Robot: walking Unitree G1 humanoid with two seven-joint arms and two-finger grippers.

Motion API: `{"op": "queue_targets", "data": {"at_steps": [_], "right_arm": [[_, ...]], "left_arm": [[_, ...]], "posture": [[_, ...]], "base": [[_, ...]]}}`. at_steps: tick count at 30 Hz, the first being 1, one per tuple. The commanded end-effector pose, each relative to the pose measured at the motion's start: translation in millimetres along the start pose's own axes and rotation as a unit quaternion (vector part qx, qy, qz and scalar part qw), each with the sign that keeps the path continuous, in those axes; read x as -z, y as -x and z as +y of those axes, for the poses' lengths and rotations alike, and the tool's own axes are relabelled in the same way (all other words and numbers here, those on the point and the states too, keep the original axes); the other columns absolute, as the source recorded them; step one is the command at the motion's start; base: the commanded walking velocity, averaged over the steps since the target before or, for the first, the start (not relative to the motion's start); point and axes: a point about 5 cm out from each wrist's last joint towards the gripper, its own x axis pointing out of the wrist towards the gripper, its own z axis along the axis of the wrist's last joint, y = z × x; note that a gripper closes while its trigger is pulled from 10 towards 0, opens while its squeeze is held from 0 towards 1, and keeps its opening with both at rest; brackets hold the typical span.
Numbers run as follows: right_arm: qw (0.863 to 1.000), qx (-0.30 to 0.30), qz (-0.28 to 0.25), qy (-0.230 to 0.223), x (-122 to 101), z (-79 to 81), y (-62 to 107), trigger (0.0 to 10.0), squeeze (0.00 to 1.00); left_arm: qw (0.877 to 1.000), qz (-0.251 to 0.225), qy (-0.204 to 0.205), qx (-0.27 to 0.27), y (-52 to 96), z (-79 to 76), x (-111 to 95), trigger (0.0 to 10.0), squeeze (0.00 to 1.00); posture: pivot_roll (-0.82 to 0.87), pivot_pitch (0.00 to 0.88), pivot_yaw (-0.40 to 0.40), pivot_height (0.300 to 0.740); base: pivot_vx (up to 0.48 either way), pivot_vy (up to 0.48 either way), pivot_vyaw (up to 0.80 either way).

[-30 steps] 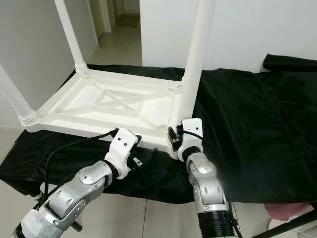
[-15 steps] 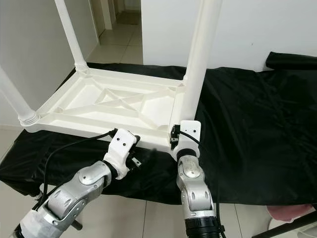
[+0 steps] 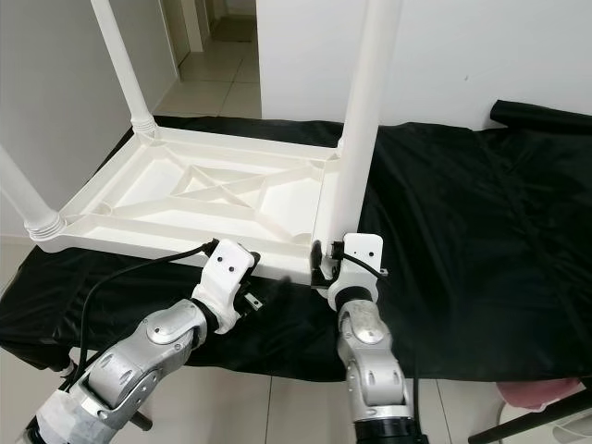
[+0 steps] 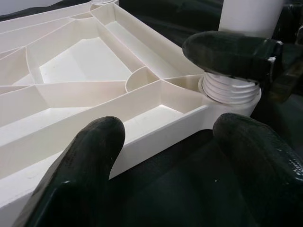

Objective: Building children table

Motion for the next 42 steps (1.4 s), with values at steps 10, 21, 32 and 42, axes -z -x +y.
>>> {"op": "queue_targets", "data": {"at_steps": [10,21,32,42], "right_arm": [[0.984,-0.176,-0.009,0.016,-3,-11.0,-11.8,10.0,0.0],[0.954,-0.293,0.002,0.062,-1,-11.7,-27.0,10.0,0.0],[0.948,-0.31,0.033,0.057,16,-15.2,-35.3,0.0,0.0],[0.956,-0.288,0.037,0.039,21,-21.5,-34.7,10.0,0.0]], "left_arm": [[0.998,0.0,-0.01,0.057,0.3,-1.1,0,10.0,0.0],[0.997,0.007,-0.019,0.076,-1.3,-4.5,2,10.0,0.0],[0.997,0.004,-0.022,0.075,-4.2,-3.4,-2,10.0,0.0],[0.997,0.005,-0.019,0.072,-2.0,-4.2,0,10.0,0.0]], "posture": [[-0.02,0.0,0.031,0.74],[-0.03,0.0,0.043,0.74],[-0.01,0.0,0.045,0.74],[-0.01,0.007,0.041,0.74]], "base": [[0.0,0.0,0.0],[0.0,0.0,0.0],[0.0,0.0,0.0],[0.0,0.0,0.0]]}}
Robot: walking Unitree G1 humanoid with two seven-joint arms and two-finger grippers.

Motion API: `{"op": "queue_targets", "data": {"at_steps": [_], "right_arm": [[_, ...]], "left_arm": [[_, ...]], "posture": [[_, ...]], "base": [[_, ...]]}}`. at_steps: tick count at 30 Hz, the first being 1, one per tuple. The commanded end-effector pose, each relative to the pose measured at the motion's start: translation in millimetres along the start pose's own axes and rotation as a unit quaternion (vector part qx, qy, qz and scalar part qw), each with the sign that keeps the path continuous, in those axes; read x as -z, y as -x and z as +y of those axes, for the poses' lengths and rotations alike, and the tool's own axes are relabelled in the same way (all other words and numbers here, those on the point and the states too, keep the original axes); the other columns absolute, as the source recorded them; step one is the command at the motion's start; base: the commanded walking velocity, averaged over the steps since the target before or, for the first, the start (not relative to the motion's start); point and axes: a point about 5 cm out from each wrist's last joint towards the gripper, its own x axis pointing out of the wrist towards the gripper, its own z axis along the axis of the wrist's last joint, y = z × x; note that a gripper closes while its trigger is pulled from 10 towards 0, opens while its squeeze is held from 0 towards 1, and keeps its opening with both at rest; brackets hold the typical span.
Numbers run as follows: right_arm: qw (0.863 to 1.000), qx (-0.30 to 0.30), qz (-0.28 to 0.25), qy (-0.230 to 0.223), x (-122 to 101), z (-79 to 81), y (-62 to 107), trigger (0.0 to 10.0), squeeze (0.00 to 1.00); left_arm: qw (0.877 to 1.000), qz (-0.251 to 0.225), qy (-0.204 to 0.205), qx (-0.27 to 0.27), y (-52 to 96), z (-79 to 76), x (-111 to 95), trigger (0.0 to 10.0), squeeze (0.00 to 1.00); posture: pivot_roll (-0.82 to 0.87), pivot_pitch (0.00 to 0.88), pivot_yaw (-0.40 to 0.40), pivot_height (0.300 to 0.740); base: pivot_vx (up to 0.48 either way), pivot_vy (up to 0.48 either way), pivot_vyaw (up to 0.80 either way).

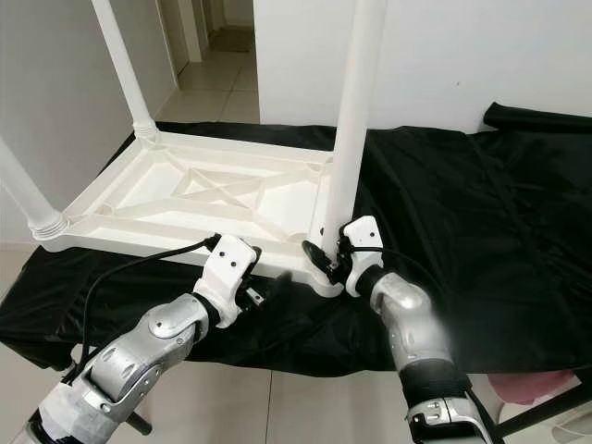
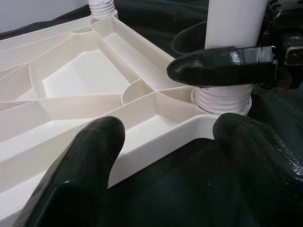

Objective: Building children table

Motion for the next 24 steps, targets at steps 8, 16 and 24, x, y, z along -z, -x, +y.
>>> {"op": "queue_targets", "data": {"at_steps": [8,16,24], "right_arm": [[0.995,0.086,0.054,-0.023,24,4.0,5.0,10.0,0.0],[0.976,0.199,0.061,-0.063,31,16.2,11.3,10.0,0.0],[0.944,0.31,0.073,-0.083,38,34.4,20.5,10.0,0.0]], "left_arm": [[0.997,0.02,-0.01,0.068,-0.7,-12.0,12,10.0,0.0],[0.998,0.025,-0.023,0.048,-3.6,-6.7,16,10.0,0.0],[0.998,0.032,-0.021,0.045,-0.2,-0.8,18,10.0,0.0]], "posture": [[-0.02,0.0,0.025,0.74],[-0.03,0.0,0.021,0.74],[-0.02,0.0,0.013,0.74]], "base": [[0.0,0.0,0.0],[0.0,0.0,0.0],[0.0,0.0,0.0]]}}
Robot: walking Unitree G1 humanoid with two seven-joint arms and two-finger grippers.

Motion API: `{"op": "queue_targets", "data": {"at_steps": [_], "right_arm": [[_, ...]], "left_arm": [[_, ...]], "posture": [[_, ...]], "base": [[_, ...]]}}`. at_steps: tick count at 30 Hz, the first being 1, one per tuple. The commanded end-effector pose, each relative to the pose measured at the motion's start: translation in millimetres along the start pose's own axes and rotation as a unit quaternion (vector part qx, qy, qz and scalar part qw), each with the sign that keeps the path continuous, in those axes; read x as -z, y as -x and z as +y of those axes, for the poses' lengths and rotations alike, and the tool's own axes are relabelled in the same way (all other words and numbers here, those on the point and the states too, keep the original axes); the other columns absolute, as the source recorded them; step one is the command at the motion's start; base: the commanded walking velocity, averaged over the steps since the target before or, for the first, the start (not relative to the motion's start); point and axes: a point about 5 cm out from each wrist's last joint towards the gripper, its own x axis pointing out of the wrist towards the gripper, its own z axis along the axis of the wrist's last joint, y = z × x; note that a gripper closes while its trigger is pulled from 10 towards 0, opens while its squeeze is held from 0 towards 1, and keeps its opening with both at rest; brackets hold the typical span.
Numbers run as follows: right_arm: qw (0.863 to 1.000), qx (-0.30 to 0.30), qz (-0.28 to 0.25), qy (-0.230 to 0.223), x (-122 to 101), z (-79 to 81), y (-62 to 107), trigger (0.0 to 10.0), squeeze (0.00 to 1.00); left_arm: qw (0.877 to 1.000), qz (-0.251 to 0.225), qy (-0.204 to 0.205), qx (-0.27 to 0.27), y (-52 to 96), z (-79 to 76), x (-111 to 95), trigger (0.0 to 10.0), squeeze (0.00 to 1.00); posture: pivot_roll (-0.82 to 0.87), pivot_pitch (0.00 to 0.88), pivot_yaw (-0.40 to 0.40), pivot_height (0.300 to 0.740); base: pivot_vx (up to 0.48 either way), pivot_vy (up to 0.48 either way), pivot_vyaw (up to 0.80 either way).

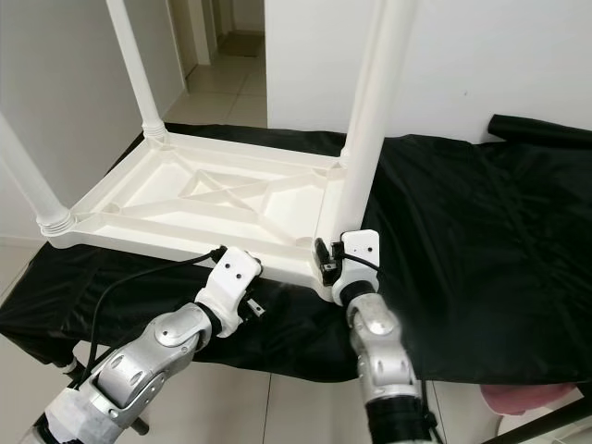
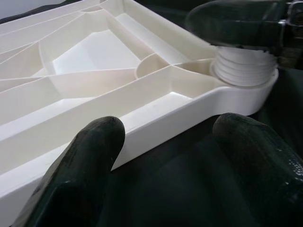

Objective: Building children table

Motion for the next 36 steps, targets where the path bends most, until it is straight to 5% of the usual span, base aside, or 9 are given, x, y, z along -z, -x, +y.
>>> {"op": "queue_targets", "data": {"at_steps": [1,4,18,19,24,25,26,36], "right_arm": [[0.997,0.035,0.074,-0.007,29,-7.3,10.1,10.0,0.0],[0.992,0.096,0.074,-0.015,26,-2.2,16.9,10.0,0.0],[0.996,0.075,0.053,-0.012,17,-2.1,19.4,10.0,0.0],[0.996,0.072,0.052,-0.007,18,-6.5,20.7,10.0,1.0],[0.998,0.04,0.041,0.013,14,-15.4,21.8,10.0,1.0],[0.998,0.034,0.041,0.016,14,-16.0,21.8,10.0,0.56],[0.999,0.026,0.042,0.018,14,-16.5,21.9,10.0,0.0],[0.998,-0.041,0.023,0.045,9,-22.7,17.8,10.0,0.0]], "left_arm": [[0.999,0.001,-0.002,0.053,0.9,-1.6,1,10.0,0.0],[0.998,-0.019,0.016,0.051,-0.5,4.2,-5,10.0,0.0],[0.992,-0.039,0.02,0.121,14.7,-2.6,-9,10.0,0.0],[0.988,-0.04,0.029,0.144,19.1,-6.4,-10,10.0,0.0],[0.979,-0.041,0.032,0.198,27.7,-17.4,-13,10.0,0.0],[0.977,-0.041,0.036,0.205,27.9,-19.0,-14,10.0,0.0],[0.976,-0.041,0.033,0.213,28.8,-20.8,-14,10.0,0.0],[0.972,-0.027,0.017,0.235,29.2,-22.9,-11,10.0,0.0]], "posture": [[-0.02,0.0,0.013,0.74],[-0.03,0.0,0.009,0.74],[-0.01,0.0,0.032,0.74],[-0.01,0.0,0.028,0.74],[-0.01,0.002,0.034,0.74],[-0.02,0.005,0.036,0.74],[-0.02,0.007,0.038,0.74],[-0.03,0.01,0.047,0.74]], "base": [[0.0,0.0,0.0],[0.0,0.0,0.0],[0.0,0.0,0.0],[0.0,0.0,0.0],[0.0,0.0,0.0],[0.0,0.0,0.0],[0.0,0.0,0.0],[0.0,0.0,0.0]]}}
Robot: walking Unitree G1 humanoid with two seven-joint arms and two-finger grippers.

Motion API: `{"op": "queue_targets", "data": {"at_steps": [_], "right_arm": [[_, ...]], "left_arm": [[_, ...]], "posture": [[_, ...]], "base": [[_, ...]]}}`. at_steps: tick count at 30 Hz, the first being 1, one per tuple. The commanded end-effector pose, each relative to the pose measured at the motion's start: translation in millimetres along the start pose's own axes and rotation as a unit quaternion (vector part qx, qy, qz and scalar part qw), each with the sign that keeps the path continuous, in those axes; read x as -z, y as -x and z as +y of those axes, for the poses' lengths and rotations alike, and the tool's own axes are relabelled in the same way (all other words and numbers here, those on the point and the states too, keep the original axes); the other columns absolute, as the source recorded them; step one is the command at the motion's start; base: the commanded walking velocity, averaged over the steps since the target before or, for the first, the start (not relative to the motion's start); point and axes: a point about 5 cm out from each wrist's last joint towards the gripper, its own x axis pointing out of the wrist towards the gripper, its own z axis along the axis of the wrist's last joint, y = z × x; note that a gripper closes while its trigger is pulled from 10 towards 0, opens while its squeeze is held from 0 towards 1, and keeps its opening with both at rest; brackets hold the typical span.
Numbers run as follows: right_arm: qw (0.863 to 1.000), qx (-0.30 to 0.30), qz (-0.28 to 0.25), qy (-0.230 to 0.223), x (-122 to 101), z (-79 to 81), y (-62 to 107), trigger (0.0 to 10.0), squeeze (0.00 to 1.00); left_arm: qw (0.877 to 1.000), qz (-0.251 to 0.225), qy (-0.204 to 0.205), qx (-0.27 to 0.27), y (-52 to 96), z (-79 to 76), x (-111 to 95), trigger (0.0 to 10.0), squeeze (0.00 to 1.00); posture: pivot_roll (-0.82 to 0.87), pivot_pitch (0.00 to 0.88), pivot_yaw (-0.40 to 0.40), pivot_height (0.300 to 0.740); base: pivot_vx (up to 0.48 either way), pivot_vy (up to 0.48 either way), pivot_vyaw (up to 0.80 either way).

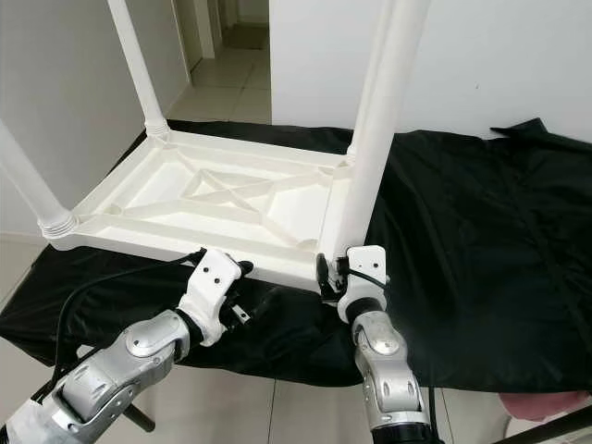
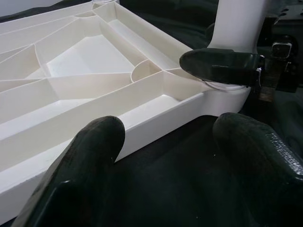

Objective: Building children table

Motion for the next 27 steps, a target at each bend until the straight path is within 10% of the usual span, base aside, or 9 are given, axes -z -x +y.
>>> {"op": "queue_targets", "data": {"at_steps": [1,22,23,24,25,27], "right_arm": [[1.0,-0.009,0.011,0.008,6,-7.7,1.1,10.0,0.0],[0.963,-0.263,-0.005,0.061,-12,-17.6,-25.9,10.0,0.0],[0.961,-0.269,-0.001,0.07,-10,-18.3,-26.6,4.2,0.0],[0.959,-0.273,0.001,0.076,-9,-19.3,-27.3,4.2,0.0],[0.959,-0.275,0.005,0.073,-7,-21.0,-27.2,0.0,0.0],[0.958,-0.277,0.007,0.071,-6,-22.1,-27.0,0.0,0.0]], "left_arm": [[0.98,0.005,-0.011,0.198,4.3,-19.4,-1,10.0,0.0],[0.98,0.02,-0.048,0.192,0.7,-9.1,0,10.0,0.0],[0.98,0.02,-0.049,0.19,0.9,-8.3,0,10.0,0.0],[0.981,0.021,-0.05,0.188,0.8,-7.8,1,10.0,0.0],[0.981,0.02,-0.051,0.188,0.3,-7.9,0,10.0,0.0],[0.981,0.019,-0.052,0.188,-0.1,-7.9,0,10.0,0.0]], "posture": [[-0.03,0.01,0.047,0.74],[-0.01,0.0,0.063,0.74],[-0.01,0.0,0.066,0.74],[-0.01,0.0,0.067,0.74],[-0.01,0.0,0.064,0.74],[-0.01,0.0,0.064,0.74]], "base": [[0.0,0.0,0.0],[0.0,0.0,0.0],[0.0,0.0,0.0],[0.0,0.0,0.0],[0.0,0.0,0.0],[0.0,0.0,0.0]]}}
